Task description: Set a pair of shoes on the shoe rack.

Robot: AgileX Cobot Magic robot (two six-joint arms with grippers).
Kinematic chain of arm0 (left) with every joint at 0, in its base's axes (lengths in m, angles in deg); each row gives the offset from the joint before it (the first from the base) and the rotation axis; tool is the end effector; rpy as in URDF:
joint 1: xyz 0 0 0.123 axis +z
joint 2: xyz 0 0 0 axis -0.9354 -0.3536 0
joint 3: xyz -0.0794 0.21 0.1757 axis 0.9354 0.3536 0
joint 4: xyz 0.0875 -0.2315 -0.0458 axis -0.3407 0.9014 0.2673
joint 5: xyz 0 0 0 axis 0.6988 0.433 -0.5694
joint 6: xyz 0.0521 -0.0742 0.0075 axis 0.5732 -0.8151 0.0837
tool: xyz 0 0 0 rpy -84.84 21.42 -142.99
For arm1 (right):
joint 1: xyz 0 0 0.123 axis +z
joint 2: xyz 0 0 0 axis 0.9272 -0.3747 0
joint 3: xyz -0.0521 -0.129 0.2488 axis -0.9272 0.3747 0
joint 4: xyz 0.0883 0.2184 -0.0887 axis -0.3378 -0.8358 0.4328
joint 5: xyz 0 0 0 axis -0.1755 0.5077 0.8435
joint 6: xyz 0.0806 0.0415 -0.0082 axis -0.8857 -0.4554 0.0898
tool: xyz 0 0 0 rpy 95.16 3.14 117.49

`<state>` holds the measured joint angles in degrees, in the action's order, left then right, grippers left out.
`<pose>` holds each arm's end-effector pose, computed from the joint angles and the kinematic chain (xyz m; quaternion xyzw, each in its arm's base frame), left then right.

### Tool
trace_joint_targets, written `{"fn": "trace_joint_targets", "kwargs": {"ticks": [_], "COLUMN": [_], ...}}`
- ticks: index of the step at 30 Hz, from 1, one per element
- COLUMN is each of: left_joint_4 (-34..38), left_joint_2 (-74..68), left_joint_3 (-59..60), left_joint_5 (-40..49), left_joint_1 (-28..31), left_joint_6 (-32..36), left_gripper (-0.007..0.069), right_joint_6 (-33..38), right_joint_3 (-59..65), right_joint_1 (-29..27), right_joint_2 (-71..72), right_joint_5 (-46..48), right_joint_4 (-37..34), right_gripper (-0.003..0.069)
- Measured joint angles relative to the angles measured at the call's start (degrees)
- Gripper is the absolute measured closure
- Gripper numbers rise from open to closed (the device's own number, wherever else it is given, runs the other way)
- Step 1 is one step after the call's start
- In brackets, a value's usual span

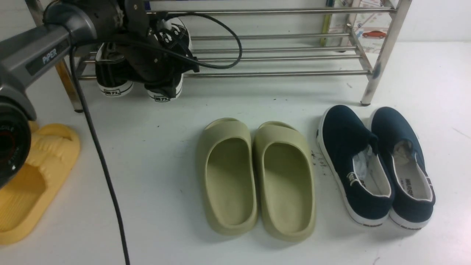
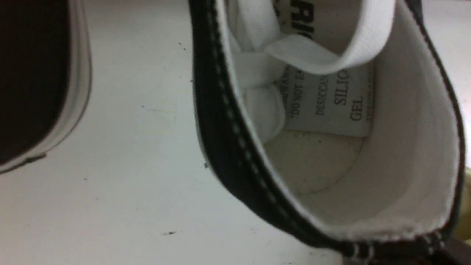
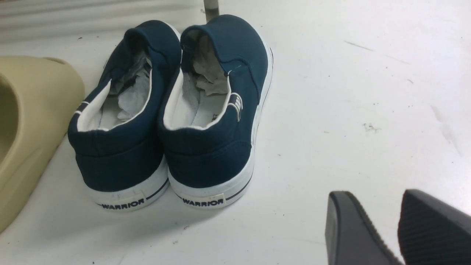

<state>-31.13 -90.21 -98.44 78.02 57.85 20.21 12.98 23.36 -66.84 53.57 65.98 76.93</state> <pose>0.4621 -0.1001 0.2580 -0.0335 0.9656 -0.0951 0.2397 0.0523 -0.0035 0.1738 0.0692 0.8017 0.0324 0.5928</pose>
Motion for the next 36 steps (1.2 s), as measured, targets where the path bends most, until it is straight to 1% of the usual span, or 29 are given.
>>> {"fn": "trace_joint_targets", "kwargs": {"ticks": [4, 6, 10, 16, 22, 26, 30, 32, 34, 36], "left_joint_4": [-2.0, -1.5, 2.5, 6.4, 5.6, 3.3, -0.4, -2.9, -3.6, -4.2], "left_joint_2": [-0.1, -0.2, -1.1, -1.4, 3.1, 9.6, 15.7, 20.0, 22.1, 28.9], "left_joint_3": [-0.4, -0.5, -0.7, -0.7, -0.7, -0.7, -0.6, 1.8, 3.7, 11.1], "left_joint_5": [-2.4, -2.8, -6.0, -6.1, 0.4, 7.3, 15.0, 17.0, 17.2, 16.1], "left_joint_1": [1.8, 2.0, 1.9, 1.9, 1.9, 1.9, 1.9, 1.9, 1.9, 1.9], "left_joint_6": [-0.5, -0.5, 2.1, 6.1, 7.5, 8.4, 8.6, 7.7, 7.2, 5.6], "left_gripper": [0.0638, 0.0638, 0.0638, 0.0638, 0.0638, 0.0638, 0.0638, 0.0638, 0.0638, 0.0638], "right_joint_6": [0.0, 0.0, 0.0, 0.0, 0.0, 0.0, 0.0, 0.0, 0.0, 0.0], "right_joint_3": [0.0, 0.0, 0.0, 0.0, 0.0, 0.0, 0.0, 0.0, 0.0, 0.0], "right_joint_1": [0.0, 0.0, 0.0, 0.0, 0.0, 0.0, 0.0, 0.0, 0.0, 0.0], "right_joint_2": [0.0, 0.0, 0.0, 0.0, 0.0, 0.0, 0.0, 0.0, 0.0, 0.0], "right_joint_5": [0.0, 0.0, 0.0, 0.0, 0.0, 0.0, 0.0, 0.0, 0.0, 0.0], "right_joint_4": [0.0, 0.0, 0.0, 0.0, 0.0, 0.0, 0.0, 0.0, 0.0, 0.0], "right_gripper": [0.0419, 0.0419, 0.0419, 0.0419, 0.0419, 0.0419, 0.0419, 0.0419, 0.0419, 0.0419]}}
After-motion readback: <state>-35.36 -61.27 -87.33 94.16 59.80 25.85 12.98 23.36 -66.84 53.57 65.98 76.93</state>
